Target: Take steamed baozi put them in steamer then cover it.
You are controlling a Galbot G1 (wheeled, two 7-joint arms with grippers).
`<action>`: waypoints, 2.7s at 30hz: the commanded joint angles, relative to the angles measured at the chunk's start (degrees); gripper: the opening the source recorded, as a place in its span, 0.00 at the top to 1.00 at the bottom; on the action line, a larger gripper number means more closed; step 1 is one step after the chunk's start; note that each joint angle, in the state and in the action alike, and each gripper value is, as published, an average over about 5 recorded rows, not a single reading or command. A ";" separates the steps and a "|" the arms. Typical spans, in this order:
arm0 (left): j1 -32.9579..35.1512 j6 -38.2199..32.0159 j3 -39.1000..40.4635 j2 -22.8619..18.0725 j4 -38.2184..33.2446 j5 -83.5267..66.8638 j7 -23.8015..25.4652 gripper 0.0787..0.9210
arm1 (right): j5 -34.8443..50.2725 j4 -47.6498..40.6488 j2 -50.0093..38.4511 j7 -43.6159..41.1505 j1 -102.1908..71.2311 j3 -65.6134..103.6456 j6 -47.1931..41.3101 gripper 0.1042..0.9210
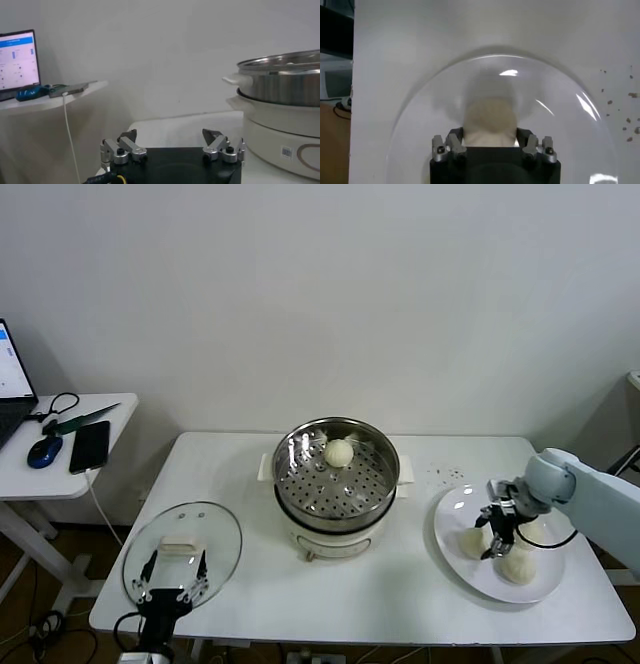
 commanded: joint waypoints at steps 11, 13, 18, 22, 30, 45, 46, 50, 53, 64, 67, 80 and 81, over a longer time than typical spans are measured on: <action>1.39 0.05 0.40 0.07 -1.53 -0.66 -0.59 0.12 | 28.43 -1.86 12.07 -0.79 48.30 -32.56 -0.95 0.28; 1.50 0.15 0.67 0.14 -1.58 -0.77 -0.69 0.12 | 30.34 -1.88 15.13 -0.50 49.57 -32.86 -1.60 0.28; 1.79 0.16 1.81 -0.08 -1.52 -0.27 -0.79 0.12 | 33.43 -2.56 22.64 0.77 49.50 -32.16 -3.26 0.28; 1.77 0.12 2.25 0.03 -1.51 -0.16 -0.92 0.12 | 34.77 -4.55 28.99 2.09 47.65 -31.67 -4.29 0.28; 1.17 1.09 2.14 0.74 -1.88 -0.19 -2.35 0.12 | 33.12 -8.55 38.89 4.03 40.97 -30.12 -5.45 0.28; 0.06 2.14 1.30 1.01 -1.44 -0.25 -2.87 0.12 | 30.54 -12.15 45.54 5.78 31.32 -31.61 -6.26 0.28; 0.02 2.22 1.28 0.98 -1.33 -0.22 -2.94 0.12 | 30.51 -12.18 45.62 5.88 30.98 -31.70 -6.33 0.28; -0.11 2.41 1.25 0.88 -0.86 -0.18 -3.34 0.12 | 30.39 -12.37 45.91 6.22 29.98 -31.82 -6.42 0.28; -0.15 2.38 1.13 0.94 -0.64 -0.24 -3.41 0.12 | 30.31 -13.17 46.29 6.29 29.54 -31.71 -6.31 0.28; 0.23 1.94 0.71 1.10 -0.42 -0.44 -3.49 0.12 | 29.72 -14.41 46.41 6.72 28.48 -31.45 -6.14 0.26; 0.32 1.86 0.74 1.04 -0.32 -0.42 -3.54 0.12 | 29.97 -14.19 45.96 6.72 28.88 -31.10 -6.21 0.20; 1.37 1.41 0.71 1.04 -0.38 -0.64 -3.75 0.12 | 32.28 -0.75 28.78 0.81 47.08 -36.88 -1.55 0.12; 1.45 1.37 0.73 0.99 -0.36 -0.69 -3.77 0.12 | 31.70 0.64 26.58 0.43 48.20 -37.48 -1.14 0.12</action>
